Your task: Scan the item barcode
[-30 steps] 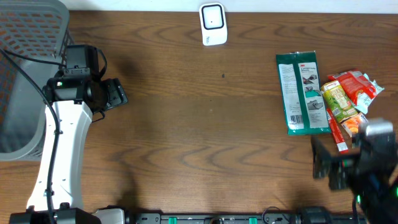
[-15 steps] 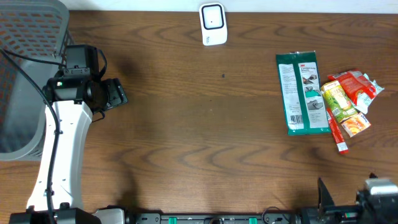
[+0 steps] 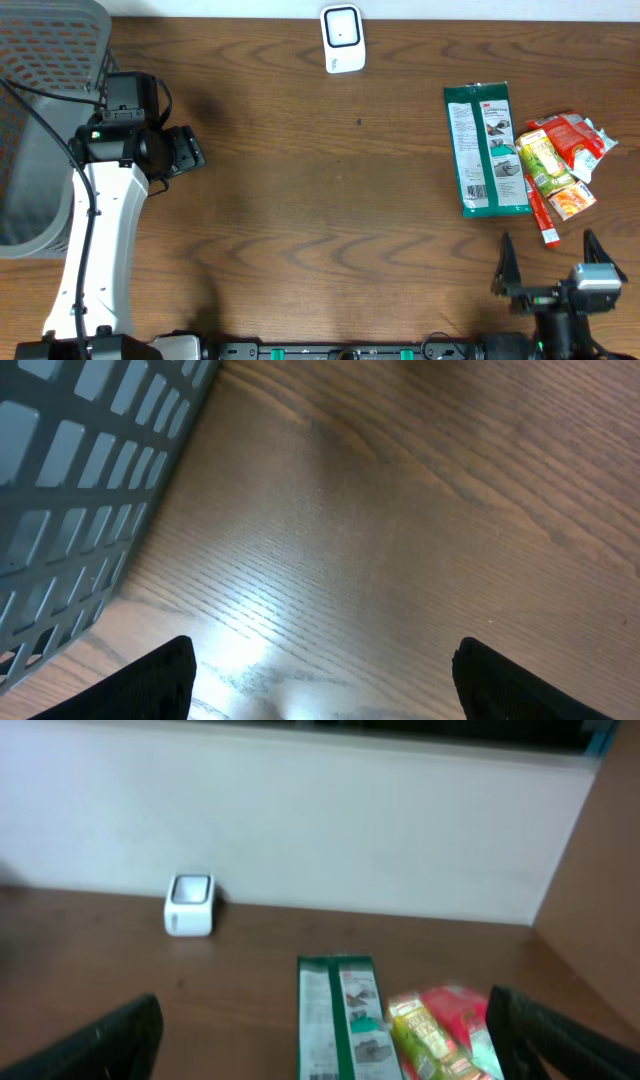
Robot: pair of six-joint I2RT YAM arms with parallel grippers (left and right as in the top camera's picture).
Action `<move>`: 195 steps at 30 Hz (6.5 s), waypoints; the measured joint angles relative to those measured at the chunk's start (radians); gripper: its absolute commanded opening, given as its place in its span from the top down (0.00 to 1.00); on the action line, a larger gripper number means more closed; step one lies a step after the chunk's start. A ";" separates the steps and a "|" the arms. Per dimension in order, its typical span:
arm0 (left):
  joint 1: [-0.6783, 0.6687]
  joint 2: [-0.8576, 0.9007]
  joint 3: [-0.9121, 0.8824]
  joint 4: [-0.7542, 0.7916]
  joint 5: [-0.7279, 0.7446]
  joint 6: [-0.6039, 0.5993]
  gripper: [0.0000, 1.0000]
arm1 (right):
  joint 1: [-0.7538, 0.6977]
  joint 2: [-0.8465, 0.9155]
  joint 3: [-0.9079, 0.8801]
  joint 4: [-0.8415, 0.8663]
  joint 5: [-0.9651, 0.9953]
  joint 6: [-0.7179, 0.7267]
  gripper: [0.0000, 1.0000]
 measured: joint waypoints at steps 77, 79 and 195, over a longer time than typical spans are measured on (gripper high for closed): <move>0.000 -0.049 -0.002 0.000 0.000 0.000 0.16 | 0.000 -0.022 -0.674 0.569 -0.020 0.081 0.01; 0.000 -0.106 -0.004 0.000 0.000 0.000 0.17 | 0.000 -0.022 -0.674 0.569 -0.020 0.081 0.01; 0.000 -1.439 -1.296 0.966 0.136 0.210 0.17 | 0.000 -0.022 -0.674 0.569 -0.020 0.081 0.01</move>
